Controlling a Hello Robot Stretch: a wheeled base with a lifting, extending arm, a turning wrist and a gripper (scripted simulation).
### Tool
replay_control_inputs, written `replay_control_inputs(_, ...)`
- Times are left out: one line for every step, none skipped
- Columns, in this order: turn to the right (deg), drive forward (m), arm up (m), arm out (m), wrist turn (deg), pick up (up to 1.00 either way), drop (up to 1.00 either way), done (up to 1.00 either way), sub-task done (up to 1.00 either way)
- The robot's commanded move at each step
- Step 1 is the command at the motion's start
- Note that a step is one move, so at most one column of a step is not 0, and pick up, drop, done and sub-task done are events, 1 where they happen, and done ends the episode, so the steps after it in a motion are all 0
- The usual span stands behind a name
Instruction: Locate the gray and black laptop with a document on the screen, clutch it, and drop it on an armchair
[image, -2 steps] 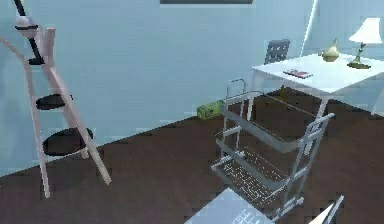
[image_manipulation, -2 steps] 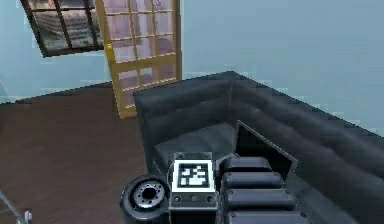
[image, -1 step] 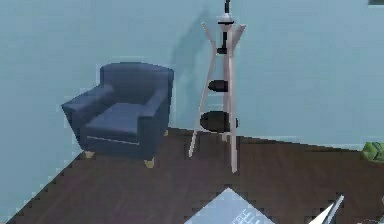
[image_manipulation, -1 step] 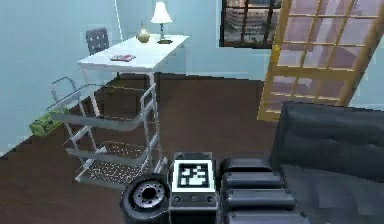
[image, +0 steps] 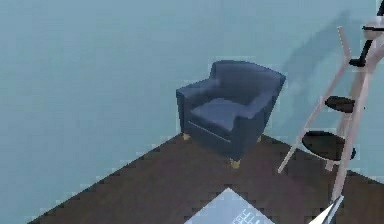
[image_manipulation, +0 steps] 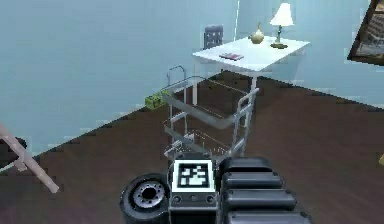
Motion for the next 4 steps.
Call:
replay_control_inputs(0.0,1.00,0.00,0.00,0.0,0.00,0.00,0.00,0.00)
replay_control_inputs(-6.0,0.00,0.00,0.00,0.0,0.00,0.00,0.00,0.00)
replay_control_inputs(0.0,0.40,0.00,0.00,0.0,0.00,0.00,0.00,0.00)
replay_control_inputs(-45.0,0.00,0.00,0.00,0.0,0.00,0.00,0.00,0.00)
